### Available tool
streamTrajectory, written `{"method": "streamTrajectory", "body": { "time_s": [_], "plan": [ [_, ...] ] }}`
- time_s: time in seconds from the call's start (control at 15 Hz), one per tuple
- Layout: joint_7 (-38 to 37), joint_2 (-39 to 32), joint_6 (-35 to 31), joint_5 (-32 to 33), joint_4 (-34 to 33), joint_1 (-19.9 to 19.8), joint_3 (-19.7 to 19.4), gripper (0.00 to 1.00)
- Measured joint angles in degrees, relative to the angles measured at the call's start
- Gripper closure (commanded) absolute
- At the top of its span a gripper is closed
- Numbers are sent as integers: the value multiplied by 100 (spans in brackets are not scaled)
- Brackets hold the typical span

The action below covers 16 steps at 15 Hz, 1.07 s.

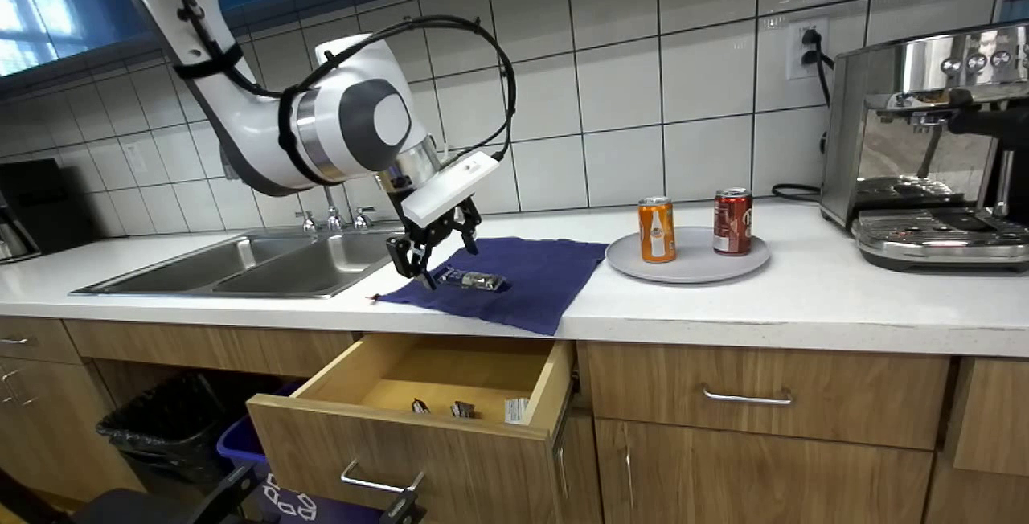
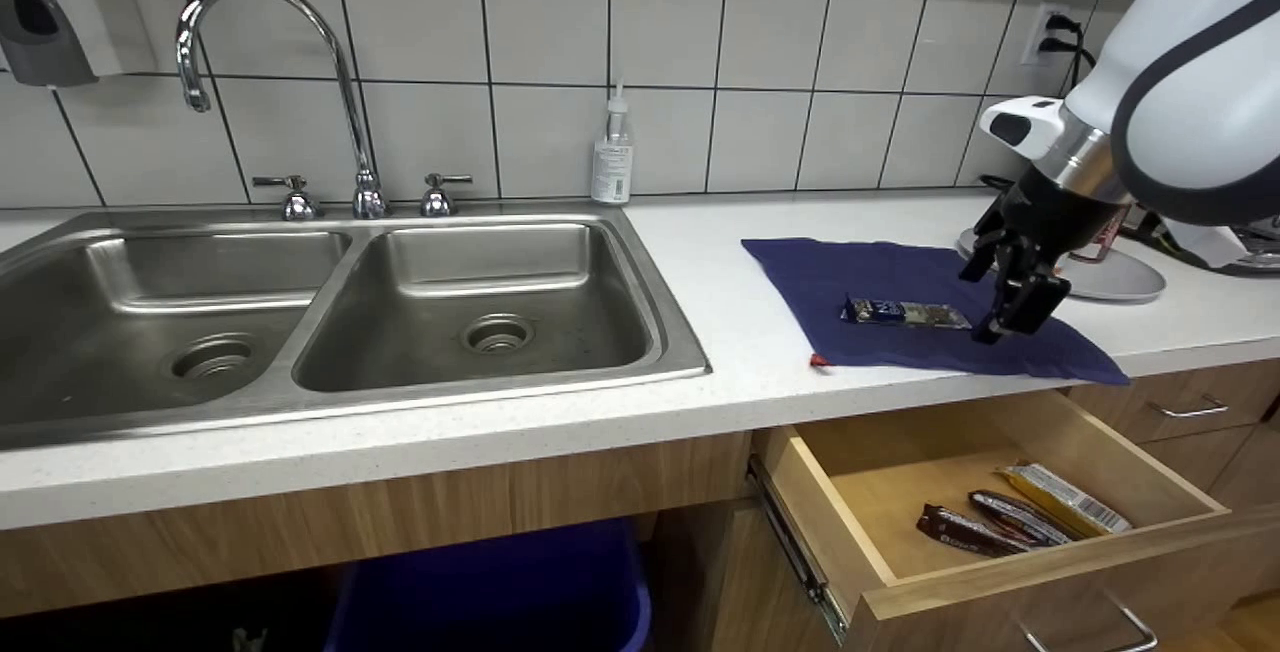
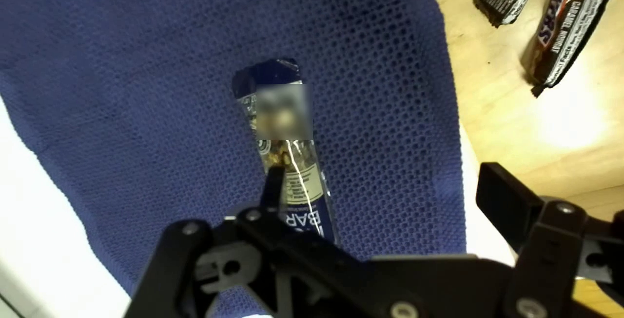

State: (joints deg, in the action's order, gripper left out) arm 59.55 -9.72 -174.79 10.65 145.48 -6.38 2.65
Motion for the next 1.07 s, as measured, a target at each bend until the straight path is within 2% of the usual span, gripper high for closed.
{"method": "streamTrajectory", "body": {
  "time_s": [0.53, 1.07],
  "plan": [
    [778, -450, 549, -488, -801, -476, 392, 0],
    [880, -810, 1117, -488, -1381, -469, 406, 0]
  ]
}}
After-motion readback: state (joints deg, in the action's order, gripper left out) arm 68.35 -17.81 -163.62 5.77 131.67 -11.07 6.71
